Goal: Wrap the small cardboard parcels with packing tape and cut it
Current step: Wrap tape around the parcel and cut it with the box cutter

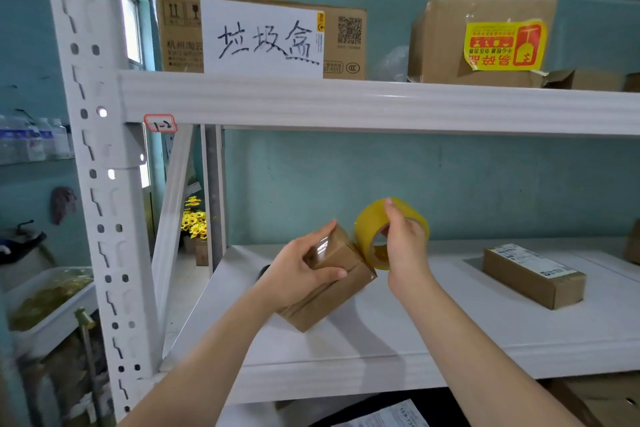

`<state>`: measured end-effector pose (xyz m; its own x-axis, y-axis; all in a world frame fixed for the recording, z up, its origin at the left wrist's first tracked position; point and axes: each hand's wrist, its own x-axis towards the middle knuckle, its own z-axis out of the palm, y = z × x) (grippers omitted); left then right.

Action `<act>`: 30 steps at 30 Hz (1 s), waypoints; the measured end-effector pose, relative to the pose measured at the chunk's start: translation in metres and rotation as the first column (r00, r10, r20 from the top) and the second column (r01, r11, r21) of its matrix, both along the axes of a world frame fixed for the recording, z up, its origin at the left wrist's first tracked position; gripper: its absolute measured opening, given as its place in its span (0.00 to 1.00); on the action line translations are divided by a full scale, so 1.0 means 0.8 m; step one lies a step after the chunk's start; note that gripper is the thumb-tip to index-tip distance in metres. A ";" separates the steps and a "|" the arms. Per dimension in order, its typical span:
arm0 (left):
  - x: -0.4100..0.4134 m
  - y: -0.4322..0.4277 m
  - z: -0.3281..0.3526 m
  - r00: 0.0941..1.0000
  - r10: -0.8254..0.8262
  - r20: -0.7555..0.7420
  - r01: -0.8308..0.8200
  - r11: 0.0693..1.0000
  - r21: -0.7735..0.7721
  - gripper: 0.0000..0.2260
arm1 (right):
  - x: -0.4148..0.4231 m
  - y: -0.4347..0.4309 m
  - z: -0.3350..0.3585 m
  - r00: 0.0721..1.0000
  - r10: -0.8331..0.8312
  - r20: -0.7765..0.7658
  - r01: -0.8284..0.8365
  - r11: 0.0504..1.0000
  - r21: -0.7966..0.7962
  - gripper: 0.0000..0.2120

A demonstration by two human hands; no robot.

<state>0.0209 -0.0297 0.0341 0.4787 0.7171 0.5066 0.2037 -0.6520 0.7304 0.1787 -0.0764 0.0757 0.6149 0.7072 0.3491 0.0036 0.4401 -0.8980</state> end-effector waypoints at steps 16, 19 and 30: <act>0.000 -0.005 -0.042 0.896 0.093 0.435 -0.029 0.988 -0.150 0.36 | 0.062 0.006 -0.029 0.839 -0.313 0.445 0.346 0.938 0.008 0.17; -0.007 -0.004 -0.046 0.883 0.098 0.459 -0.015 0.983 -0.181 0.38 | 0.071 0.012 -0.047 0.855 -0.252 0.453 0.283 0.959 0.001 0.16; -0.031 -0.009 -0.052 0.895 0.071 0.441 0.024 0.978 -0.206 0.42 | 0.024 0.031 -0.071 0.955 -0.083 0.284 0.117 0.988 -0.104 0.08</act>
<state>-0.0040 -0.0366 -0.0077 0.2193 0.8342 0.5059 -0.1592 -0.4810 0.8621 0.1978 -0.0516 0.0193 0.5749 0.6940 0.4335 0.2988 0.3151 -0.9008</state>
